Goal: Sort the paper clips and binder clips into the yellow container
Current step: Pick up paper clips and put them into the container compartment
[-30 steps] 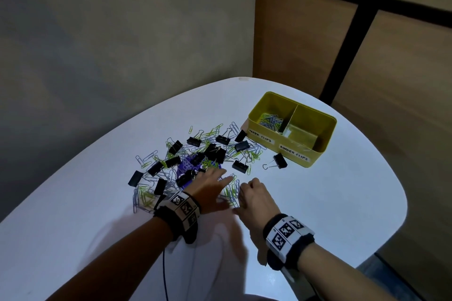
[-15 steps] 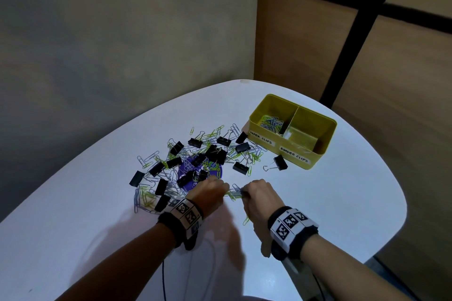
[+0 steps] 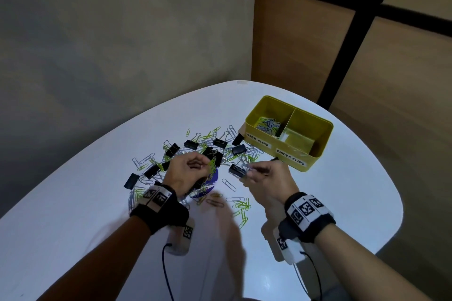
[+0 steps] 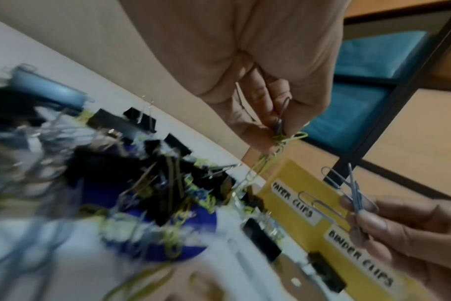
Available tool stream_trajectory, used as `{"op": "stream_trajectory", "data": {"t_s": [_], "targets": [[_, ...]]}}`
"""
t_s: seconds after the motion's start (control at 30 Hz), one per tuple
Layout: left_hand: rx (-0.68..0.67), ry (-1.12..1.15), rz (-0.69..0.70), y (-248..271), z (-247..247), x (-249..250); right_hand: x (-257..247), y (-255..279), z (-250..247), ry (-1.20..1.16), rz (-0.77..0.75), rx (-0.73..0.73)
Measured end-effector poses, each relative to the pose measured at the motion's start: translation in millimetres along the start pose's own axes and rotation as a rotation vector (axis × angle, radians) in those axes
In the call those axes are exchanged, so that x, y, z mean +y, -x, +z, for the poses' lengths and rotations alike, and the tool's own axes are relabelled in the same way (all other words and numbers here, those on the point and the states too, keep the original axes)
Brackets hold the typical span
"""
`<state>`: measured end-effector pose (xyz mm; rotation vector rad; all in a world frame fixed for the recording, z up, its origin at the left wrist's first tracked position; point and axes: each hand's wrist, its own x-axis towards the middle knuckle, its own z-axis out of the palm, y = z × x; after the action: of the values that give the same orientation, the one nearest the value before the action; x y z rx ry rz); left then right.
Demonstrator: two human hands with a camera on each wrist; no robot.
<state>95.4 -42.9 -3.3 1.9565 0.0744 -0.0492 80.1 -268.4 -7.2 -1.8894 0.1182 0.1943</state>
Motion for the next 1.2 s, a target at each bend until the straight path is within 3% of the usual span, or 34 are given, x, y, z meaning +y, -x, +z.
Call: {"op": "stream_trajectory", "data": {"t_s": [0.17, 0.37, 0.53, 0.63, 0.73, 1.0, 1.1, 1.2], "targets": [[0.002, 0.152, 0.074, -21.9, 1.4, 51.5, -23.0, -24.7, -31.3, -0.138, -0.037, 0.002], [-0.066, 0.324, 0.141, -72.9, 31.7, 120.0, -55.5, -69.5, -68.5, -0.152, -0.169, 0.174], [-0.12, 0.174, 0.14, -118.5, 74.5, 138.6, -50.8, -109.4, -83.0, 0.055, -0.194, 0.313], [-0.137, -0.1, 0.134, -141.5, 94.5, 124.1, -42.0, -120.1, -82.4, 0.388, -0.139, 0.17], [-0.289, -0.435, 0.165, -146.1, 102.0, 110.0, -36.1, -124.1, -80.1, 0.528, -0.102, 0.065], [-0.253, -0.236, 0.17, -110.9, 73.3, 86.5, -44.9, -80.3, -66.3, 0.429, -0.287, -0.028], [-0.386, -0.344, 0.21, -77.9, 52.9, 66.5, -45.8, -56.0, -49.0, 0.442, -0.323, -0.221], [-0.6, -0.692, 0.316, -47.7, 33.5, 28.9, -26.1, -36.9, -24.4, 0.727, -0.256, -0.458]]}}
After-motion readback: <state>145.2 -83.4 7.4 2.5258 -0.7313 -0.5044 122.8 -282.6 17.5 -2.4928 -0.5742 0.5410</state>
